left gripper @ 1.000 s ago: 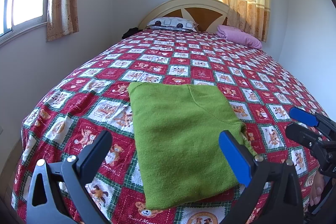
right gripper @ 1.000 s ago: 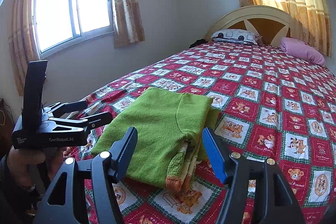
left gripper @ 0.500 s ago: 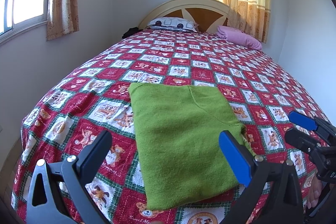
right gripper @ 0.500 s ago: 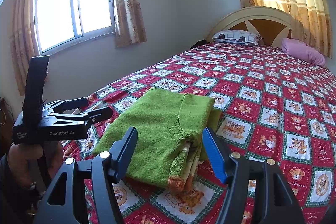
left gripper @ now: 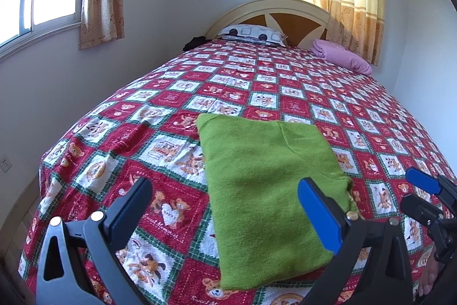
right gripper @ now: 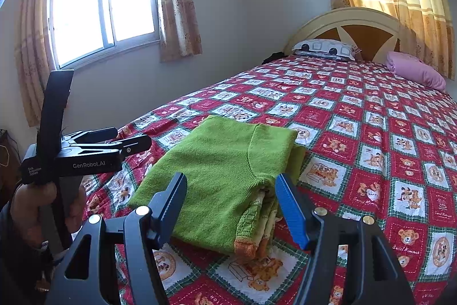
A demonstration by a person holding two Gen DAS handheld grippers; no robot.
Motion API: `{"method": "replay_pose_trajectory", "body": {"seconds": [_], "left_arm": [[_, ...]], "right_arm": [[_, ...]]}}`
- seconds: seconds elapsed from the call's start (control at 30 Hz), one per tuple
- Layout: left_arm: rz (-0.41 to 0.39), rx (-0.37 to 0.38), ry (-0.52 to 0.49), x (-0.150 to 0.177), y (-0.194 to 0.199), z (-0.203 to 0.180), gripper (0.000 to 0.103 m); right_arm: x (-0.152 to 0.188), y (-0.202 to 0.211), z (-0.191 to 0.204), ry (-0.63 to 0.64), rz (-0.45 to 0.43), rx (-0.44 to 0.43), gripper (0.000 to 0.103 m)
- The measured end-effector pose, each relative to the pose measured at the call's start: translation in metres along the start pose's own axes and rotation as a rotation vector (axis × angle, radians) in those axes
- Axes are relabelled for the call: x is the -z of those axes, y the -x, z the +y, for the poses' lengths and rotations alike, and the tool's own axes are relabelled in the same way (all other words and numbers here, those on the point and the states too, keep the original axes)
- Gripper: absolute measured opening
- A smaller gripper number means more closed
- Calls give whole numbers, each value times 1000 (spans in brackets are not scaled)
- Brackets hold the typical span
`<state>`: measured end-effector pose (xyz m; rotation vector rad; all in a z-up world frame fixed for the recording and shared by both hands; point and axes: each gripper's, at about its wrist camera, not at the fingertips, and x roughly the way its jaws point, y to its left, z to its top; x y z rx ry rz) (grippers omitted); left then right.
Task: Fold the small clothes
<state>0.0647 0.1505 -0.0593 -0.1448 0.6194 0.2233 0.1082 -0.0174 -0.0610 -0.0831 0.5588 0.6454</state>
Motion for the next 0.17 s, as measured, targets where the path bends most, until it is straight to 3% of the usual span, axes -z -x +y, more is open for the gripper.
{"method": "replay_pose_trajectory", "body": {"seconds": [0.17], "left_arm": [[-13, -23, -32, 3, -2, 1, 103]], "right_arm": [[1, -1, 1, 1, 6, -2, 65]]}}
